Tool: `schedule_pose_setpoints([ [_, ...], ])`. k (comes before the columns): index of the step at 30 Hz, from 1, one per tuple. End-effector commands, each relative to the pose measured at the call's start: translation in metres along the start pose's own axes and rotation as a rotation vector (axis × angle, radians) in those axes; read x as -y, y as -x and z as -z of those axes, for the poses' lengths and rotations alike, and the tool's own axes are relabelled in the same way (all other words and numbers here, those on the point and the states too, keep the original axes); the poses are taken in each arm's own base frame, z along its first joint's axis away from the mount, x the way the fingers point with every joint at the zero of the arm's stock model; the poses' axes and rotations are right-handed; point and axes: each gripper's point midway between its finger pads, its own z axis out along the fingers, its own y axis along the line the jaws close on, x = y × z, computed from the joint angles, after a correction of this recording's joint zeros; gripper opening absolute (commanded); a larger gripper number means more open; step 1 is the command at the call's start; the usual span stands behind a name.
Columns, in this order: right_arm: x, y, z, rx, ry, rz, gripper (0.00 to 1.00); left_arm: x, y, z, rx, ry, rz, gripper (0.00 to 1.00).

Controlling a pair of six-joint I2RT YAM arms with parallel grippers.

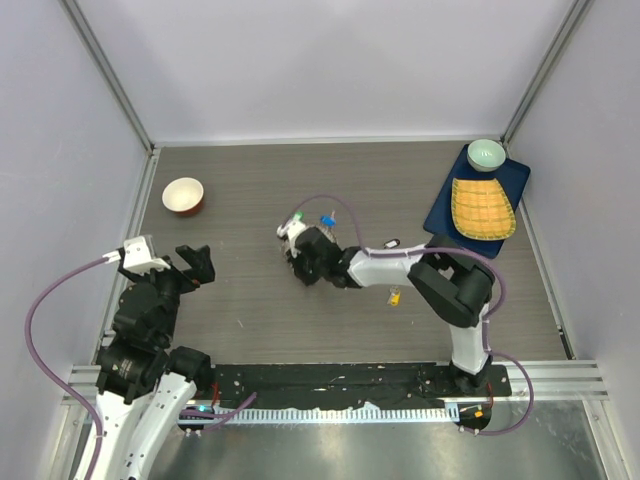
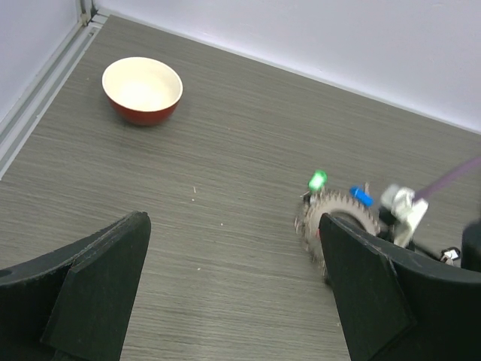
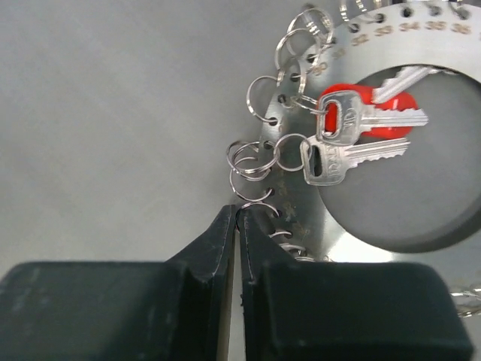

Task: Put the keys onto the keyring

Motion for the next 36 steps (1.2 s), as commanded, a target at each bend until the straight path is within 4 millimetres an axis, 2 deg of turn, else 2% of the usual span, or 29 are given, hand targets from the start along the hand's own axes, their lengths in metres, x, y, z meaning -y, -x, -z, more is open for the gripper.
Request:
schedule_pose_setpoints([
  [1, -0.06, -0.068, 0.052, -0.224, 0.139, 0.062, 0.13, 0.005, -0.001, -0.003, -0.01, -0.023, -0.012, 1.0],
  [2, -0.07, -0.078, 0.063, -0.243, 0.155, 0.074, 0.15, 0.006, -0.002, -0.003, -0.016, -0.027, -0.014, 1.0],
  [4, -0.076, -0.075, 0.085, -0.236, 0.164, 0.064, 0.18, 0.01, -0.005, -0.004, -0.031, -0.048, -0.018, 1.0],
  [5, -0.078, -0.081, 0.094, -0.242, 0.158, 0.069, 0.19, 0.011, -0.007, -0.004, -0.039, -0.053, -0.018, 1.0],
  [7, -0.077, -0.068, 0.115, -0.199, 0.144, 0.052, 0.24, 0.019, -0.013, -0.006, -0.07, -0.089, -0.02, 1.0],
  [9, -0.067, -0.061, 0.128, -0.155, 0.099, 0.031, 0.3, 0.024, -0.02, -0.01, -0.109, -0.106, -0.019, 1.0],
  [10, -0.061, -0.046, 0.14, -0.091, 0.066, 0.019, 0.36, 0.03, -0.025, -0.011, -0.137, -0.133, -0.015, 1.0],
  [13, -0.046, -0.04, 0.156, -0.03, 0.002, -0.027, 0.45, 0.043, -0.042, -0.014, -0.233, -0.175, 0.023, 1.0],
  [16, -0.025, -0.046, 0.157, -0.02, -0.094, -0.094, 0.46, 0.054, -0.06, -0.016, -0.326, -0.213, 0.053, 1.0],
  [17, -0.021, -0.055, 0.157, -0.032, -0.112, -0.125, 0.45, 0.055, -0.063, -0.017, -0.343, -0.217, 0.054, 1.0],
  [18, -0.021, -0.057, 0.156, -0.028, -0.109, -0.142, 0.45, 0.055, -0.066, -0.017, -0.357, -0.219, 0.051, 1.0],
  [19, -0.02, -0.068, 0.155, -0.047, -0.104, -0.147, 0.45, 0.055, -0.068, -0.017, -0.367, -0.22, 0.049, 1.0],
  [23, -0.043, -0.079, 0.152, -0.062, 0.02, -0.19, 0.44, 0.045, -0.071, -0.019, -0.35, -0.179, 0.022, 1.0],
  [26, -0.056, -0.077, 0.151, -0.049, 0.056, -0.192, 0.43, 0.041, -0.068, -0.018, -0.335, -0.164, 0.019, 1.0],
  [30, -0.062, -0.07, 0.148, -0.062, 0.048, -0.164, 0.4, 0.036, -0.066, -0.017, -0.318, -0.142, 0.014, 1.0],
  [31, -0.063, -0.06, 0.148, -0.049, 0.044, -0.158, 0.4, 0.036, -0.066, -0.017, -0.318, -0.14, 0.014, 1.0],
  [32, -0.06, -0.065, 0.147, -0.082, 0.021, -0.149, 0.39, 0.035, -0.067, -0.017, -0.317, -0.139, 0.014, 1.0],
  [34, -0.06, -0.058, 0.142, -0.106, -0.004, -0.13, 0.37, 0.035, -0.066, -0.017, -0.317, -0.135, 0.013, 1.0],
  [36, -0.057, -0.067, 0.142, -0.179, -0.032, -0.11, 0.37, 0.034, -0.066, -0.016, -0.317, -0.132, 0.01, 1.0],
])
